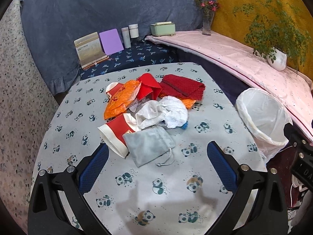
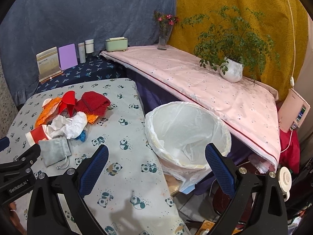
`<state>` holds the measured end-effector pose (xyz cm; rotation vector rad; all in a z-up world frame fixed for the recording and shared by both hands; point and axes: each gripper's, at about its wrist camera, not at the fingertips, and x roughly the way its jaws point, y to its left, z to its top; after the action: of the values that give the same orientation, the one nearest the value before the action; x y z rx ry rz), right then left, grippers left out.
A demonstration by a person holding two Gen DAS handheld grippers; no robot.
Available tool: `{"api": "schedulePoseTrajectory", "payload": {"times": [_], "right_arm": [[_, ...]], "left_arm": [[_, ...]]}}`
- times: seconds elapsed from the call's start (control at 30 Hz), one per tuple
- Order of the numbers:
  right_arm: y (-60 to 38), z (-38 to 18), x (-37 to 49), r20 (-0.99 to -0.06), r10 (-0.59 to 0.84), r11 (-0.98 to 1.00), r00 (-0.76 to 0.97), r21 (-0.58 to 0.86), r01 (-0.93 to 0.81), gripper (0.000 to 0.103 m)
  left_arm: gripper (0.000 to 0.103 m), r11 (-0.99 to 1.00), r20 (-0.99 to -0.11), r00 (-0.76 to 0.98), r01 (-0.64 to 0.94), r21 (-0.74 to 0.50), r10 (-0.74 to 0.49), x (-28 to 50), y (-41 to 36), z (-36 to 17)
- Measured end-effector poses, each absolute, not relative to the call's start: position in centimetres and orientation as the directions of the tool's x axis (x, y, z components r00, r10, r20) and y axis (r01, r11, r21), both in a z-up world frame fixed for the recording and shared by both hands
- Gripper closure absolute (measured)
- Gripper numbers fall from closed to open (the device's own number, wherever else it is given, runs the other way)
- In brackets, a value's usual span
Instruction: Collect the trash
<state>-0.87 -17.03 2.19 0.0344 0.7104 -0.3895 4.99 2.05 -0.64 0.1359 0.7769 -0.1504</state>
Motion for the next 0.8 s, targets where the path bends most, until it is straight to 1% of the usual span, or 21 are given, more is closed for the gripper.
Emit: {"api": "schedulePoseTrajectory", "payload": {"times": [0.27,0.5,0.57,0.67,0.77,0.8], "right_arm": [[-15.0,0.2,3.6,-0.676,-0.293,0.947,0.676,-0.105,0.304,0.008],[-11.7,-1.9,7.8,-0.72,-0.203,0.975,0.664,-0.086,0.205,0.008],[-10.6,-2.4,9.0,-0.729,-0.175,0.982,0.661,-0.082,0.169,0.012],[-9.2,-2.9,10.4,-0.74,-0.144,0.988,0.657,-0.073,0.134,0.015],[-7.9,-3.3,11.7,-0.749,-0.11,0.993,0.653,-0.057,0.102,0.019],[-7.5,-3.5,12.2,-0.752,-0.096,0.995,0.652,-0.049,0.089,0.02]], "left_arm": [[0.007,0.991,-0.742,0.67,0.118,0.062,-0.033,9.3,6.8,-3.0],[0.007,0.998,-0.774,0.632,0.035,0.047,0.014,13.0,10.1,-5.2],[0.007,0.999,-0.787,0.616,0.027,0.041,0.016,13.9,10.6,-5.9],[0.008,1.0,-0.81,0.587,0.017,0.002,-0.008,14.9,11.3,-6.8],[0.015,0.999,-0.824,0.564,0.02,-0.048,-0.051,15.7,11.6,-7.5],[0.02,0.998,-0.829,0.555,0.025,-0.062,-0.066,16.0,11.6,-7.7]]}}
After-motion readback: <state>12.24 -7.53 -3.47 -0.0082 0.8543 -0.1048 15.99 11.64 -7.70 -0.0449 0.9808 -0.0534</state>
